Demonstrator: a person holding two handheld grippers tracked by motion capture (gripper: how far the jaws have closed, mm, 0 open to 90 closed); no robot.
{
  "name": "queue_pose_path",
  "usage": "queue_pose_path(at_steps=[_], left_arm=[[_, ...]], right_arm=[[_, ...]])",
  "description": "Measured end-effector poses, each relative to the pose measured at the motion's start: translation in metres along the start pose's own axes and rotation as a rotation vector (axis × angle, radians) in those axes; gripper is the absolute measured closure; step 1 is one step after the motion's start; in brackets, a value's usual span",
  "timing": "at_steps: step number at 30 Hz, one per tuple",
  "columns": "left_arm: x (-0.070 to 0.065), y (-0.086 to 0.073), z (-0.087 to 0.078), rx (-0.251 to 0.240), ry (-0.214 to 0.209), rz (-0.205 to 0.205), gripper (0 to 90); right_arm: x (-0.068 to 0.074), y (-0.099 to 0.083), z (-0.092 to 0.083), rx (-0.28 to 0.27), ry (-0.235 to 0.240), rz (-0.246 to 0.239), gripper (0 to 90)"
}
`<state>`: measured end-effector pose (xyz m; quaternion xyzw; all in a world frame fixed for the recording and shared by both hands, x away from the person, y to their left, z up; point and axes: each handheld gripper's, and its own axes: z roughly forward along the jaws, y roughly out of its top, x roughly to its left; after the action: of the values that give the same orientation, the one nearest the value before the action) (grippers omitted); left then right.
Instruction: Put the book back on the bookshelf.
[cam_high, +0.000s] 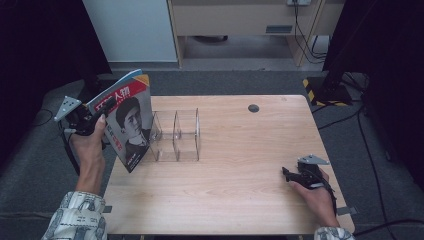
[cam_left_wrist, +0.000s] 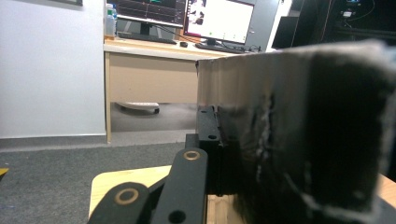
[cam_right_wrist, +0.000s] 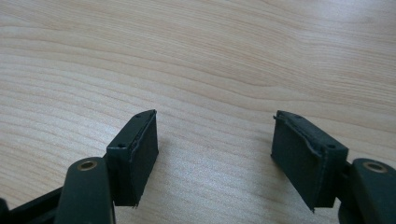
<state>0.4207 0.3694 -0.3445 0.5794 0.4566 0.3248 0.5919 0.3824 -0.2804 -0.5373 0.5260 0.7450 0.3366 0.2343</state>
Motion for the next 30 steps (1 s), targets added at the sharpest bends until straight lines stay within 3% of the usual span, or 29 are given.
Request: queue_pose_path(at_steps=[30], left_arm=[[-0.001, -0.025, -0.001, -0.019, -0.026, 0.025, 86.5]], right_arm=[[0.0, 0.0, 0.0, 0.0, 0.003, 0.0, 31.6]])
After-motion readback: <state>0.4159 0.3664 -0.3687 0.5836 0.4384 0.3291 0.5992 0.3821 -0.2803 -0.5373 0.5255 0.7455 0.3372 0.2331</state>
